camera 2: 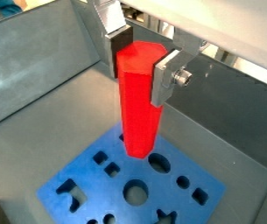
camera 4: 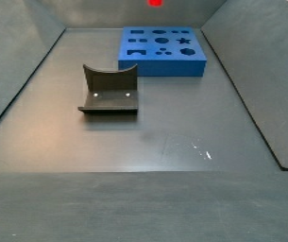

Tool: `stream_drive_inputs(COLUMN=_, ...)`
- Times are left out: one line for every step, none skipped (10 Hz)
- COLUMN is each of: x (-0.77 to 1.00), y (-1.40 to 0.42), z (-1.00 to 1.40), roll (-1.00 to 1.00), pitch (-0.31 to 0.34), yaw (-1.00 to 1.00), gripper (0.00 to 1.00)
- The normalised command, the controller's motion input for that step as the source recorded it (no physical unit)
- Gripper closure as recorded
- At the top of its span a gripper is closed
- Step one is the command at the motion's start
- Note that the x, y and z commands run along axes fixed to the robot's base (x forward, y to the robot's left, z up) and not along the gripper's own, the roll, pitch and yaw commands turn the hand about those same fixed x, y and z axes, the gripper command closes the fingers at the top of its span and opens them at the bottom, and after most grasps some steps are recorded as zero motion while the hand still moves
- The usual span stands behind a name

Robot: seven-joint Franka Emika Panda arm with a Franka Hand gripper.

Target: Insert the hexagon object.

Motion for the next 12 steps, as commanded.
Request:
stream_drive_inputs(x=-0.72, y=0.91, z=-0.87, roll=0.04, pitch=-0.093, yaw=-0.01, gripper=1.0)
stream_drive_inputs(x=-0.65, y=0.86, z=-0.58, roll=0.1, pitch=-0.06, yaw=0.0, gripper=1.0)
stream_drive_inputs(x=-0.64, y=0.91, z=-0.36, roll=0.02, pitch=-0.051, yaw=-0.01, gripper=1.0)
stream_drive_inputs(x=-0.67, y=0.89, z=-0.2, roll=0.0, pitch=-0.061, yaw=-0.02, gripper=1.0)
stream_drive_inputs(x=-0.65, y=0.81, z=-0.18, roll=0.01, pitch=-0.067, yaw=-0.09, gripper=1.0)
stream_drive_inputs(x=-0.6, y=0.75, z=-0.03, roll=0.01, pitch=-0.041, yaw=-0.14, gripper=1.0)
stream_drive_inputs(x=-0.51, y=0.58, z=-0.07, roll=0.02, pitch=-0.039, yaw=-0.21, gripper=1.0)
stream_drive_inputs(x=-0.23, y=0.37, z=-0.31, roll=0.0, pitch=-0.107, yaw=-0.19, gripper=1.0)
stream_drive_inputs(x=0.0, y=0.37, z=-0.39, roll=-0.07, pitch=-0.084, yaw=-0.19, gripper=1.0)
stream_drive_inputs(x=0.0, y=0.27, z=-0.51, roll=-0.06, pitch=-0.083, yaw=-0.15, gripper=1.0)
stream_drive_inputs(x=0.0, y=0.0, z=-0.37, roll=0.0, pitch=-0.027, yaw=0.0, gripper=1.0)
stream_drive_inputs(x=0.0, y=-0.01, z=-0.19, roll=-0.02, pitch=-0.019, yaw=0.0, gripper=1.0)
